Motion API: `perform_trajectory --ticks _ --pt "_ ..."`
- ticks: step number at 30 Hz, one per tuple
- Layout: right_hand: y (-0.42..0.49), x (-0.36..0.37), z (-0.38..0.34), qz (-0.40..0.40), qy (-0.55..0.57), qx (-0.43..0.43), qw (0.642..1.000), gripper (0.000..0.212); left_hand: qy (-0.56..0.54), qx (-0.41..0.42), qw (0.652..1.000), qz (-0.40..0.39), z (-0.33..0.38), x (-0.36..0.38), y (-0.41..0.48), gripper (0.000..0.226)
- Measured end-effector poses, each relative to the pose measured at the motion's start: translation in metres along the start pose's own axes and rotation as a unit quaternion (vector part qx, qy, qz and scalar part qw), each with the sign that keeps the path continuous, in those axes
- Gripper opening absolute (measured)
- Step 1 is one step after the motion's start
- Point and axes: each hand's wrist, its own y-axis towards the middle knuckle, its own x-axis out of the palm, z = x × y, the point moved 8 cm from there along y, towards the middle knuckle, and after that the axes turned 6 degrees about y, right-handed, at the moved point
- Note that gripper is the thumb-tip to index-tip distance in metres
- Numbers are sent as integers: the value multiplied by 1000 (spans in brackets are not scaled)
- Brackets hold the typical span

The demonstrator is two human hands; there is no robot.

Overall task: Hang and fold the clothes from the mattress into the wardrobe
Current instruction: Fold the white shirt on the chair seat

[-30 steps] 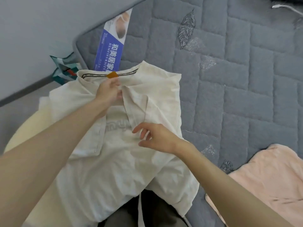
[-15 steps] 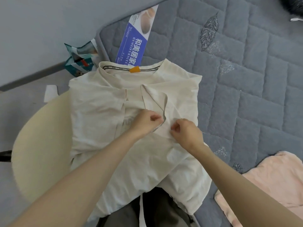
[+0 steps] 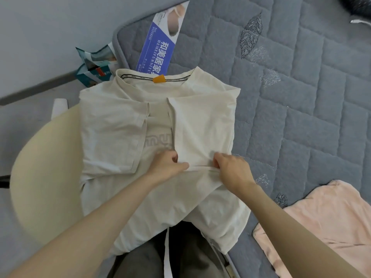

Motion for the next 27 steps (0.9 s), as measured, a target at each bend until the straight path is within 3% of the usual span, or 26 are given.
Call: perform_trajectory --ticks 3,7,10,14,17,20,24,27 --pt "1 -4 -4 -1 -17 13 1000 28 21 -61 998 -21 -23 4 -8 31" --pt "9 -29 -13 104 55 -3 993 28 58 -70 996 -2 -22 -4 -11 26" --pt "27 -46 -21 138 142 -14 980 34 95 -71 990 73 -11 -30 -11 24" --pt "67 -60 -36 129 212 -22 968 46 38 -4 978 203 2 -84 2 17" --pt "97 -71 -46 113 229 -27 966 54 140 56 956 250 8 -121 13 25" --pt "127 -78 -52 91 231 -23 968 59 262 86 931 238 4 -144 28 41" --pt "148 -85 -60 103 200 -27 974 53 276 50 941 189 -8 -163 57 47" --pt "150 -78 -76 110 170 -82 976 55 263 44 955 129 -11 -163 75 42"
